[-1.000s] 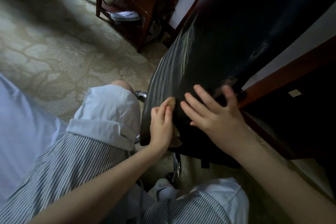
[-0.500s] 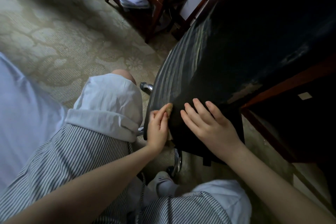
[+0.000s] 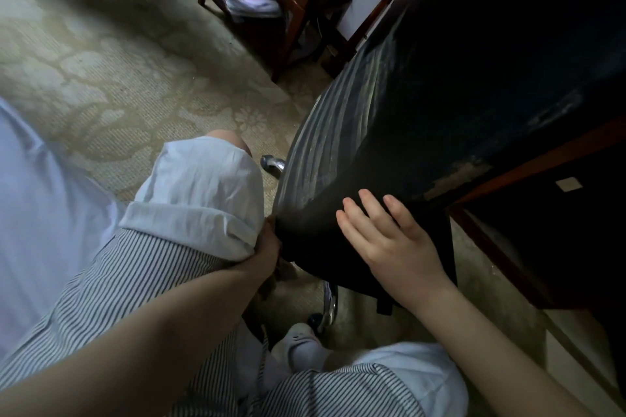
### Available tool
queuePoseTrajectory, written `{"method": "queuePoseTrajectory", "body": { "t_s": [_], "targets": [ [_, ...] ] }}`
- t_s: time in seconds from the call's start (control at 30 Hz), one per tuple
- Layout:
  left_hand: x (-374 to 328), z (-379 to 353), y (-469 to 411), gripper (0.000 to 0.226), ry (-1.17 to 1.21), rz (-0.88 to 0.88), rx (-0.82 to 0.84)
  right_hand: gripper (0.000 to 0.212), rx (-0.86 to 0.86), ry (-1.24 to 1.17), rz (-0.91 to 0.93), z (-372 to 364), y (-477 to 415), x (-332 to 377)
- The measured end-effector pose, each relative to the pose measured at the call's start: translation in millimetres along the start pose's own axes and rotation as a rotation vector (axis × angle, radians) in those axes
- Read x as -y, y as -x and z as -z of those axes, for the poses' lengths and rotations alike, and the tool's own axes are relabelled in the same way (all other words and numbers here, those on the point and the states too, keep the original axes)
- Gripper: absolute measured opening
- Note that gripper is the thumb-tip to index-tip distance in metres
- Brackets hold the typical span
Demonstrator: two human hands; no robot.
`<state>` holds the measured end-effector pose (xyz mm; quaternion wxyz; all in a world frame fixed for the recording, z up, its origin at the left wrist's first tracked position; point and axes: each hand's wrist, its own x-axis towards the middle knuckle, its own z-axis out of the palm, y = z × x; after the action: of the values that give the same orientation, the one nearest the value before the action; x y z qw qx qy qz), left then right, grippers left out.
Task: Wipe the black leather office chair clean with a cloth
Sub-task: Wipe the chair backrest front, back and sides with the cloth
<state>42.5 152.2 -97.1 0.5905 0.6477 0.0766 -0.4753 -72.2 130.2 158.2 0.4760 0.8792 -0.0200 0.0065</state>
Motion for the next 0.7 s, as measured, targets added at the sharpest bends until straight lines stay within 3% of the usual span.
{"method": "queuePoseTrajectory", "body": {
  "t_s": [0.17,0.33,0.53,0.7],
  "targets": [
    [-25,-9,26,0.028,-0.202,-0.219,0.051,0.055,0.004,-0.018,-0.029,1,-1,1],
    [-72,-17,87,0.033,-0.197,-0.516,0.197,0.051,-0.002,-0.041,-0.028,3,2,0],
    [-132,-21,152,0.034,-0.027,-0.904,0.43,0.036,0.069,-0.135,-0.07,20,12,1],
    [-152,-34,163,0.031,0.045,-1.071,0.409,0.038,0.16,-0.142,-0.048,33,31,-2]
  ]
}}
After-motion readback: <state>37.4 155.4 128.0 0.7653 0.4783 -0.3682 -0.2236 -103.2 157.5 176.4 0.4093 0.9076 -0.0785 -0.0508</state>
